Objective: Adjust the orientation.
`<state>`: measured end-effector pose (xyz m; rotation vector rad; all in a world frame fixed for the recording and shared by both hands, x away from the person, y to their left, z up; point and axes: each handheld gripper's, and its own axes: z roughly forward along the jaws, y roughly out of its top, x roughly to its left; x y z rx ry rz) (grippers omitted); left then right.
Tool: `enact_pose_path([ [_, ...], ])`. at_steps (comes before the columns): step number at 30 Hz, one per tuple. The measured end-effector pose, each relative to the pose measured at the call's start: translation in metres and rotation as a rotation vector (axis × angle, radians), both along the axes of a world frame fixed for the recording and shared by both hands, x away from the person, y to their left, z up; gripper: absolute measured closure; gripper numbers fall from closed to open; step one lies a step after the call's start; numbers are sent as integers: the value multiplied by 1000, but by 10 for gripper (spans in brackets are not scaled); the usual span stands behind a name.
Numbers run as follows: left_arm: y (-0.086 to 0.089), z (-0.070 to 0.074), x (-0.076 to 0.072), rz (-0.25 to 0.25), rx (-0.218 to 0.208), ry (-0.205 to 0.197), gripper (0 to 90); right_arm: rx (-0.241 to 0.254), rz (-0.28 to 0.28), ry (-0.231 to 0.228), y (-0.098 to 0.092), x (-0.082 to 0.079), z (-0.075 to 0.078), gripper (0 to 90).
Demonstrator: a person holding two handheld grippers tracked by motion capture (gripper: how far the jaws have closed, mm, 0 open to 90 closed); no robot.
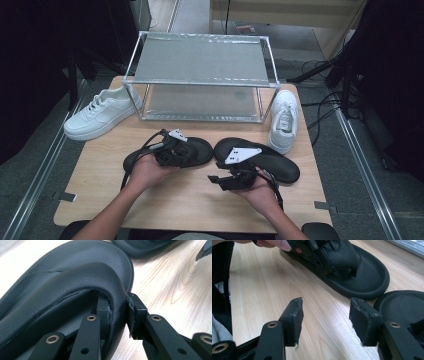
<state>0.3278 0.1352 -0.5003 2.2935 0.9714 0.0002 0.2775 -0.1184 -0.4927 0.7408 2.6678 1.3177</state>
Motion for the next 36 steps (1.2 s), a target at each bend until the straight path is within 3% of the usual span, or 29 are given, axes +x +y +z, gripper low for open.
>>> enact_pose_path([
  [2,1,0,0,-3,-11,7,716,-2,2,3,1,0,-1,461],
  [5,1,1,-1,-12,4,19,590,-4,3,4,2,0,-1,461],
  [9,4,7,-4,-15,13,-18,484,-7,4,3,3,0,-2,461],
  [19,38,31,-12,7,-41,-78,450,-3,2,5,7,2,-3,461],
  [24,63,38,-11,26,-61,-103,505,1,0,3,11,2,-2,463],
  [28,80,42,-9,27,-72,-118,635,5,-5,1,15,4,-2,467],
  [36,103,34,1,51,-48,-122,843,11,16,-6,34,7,-1,488],
])
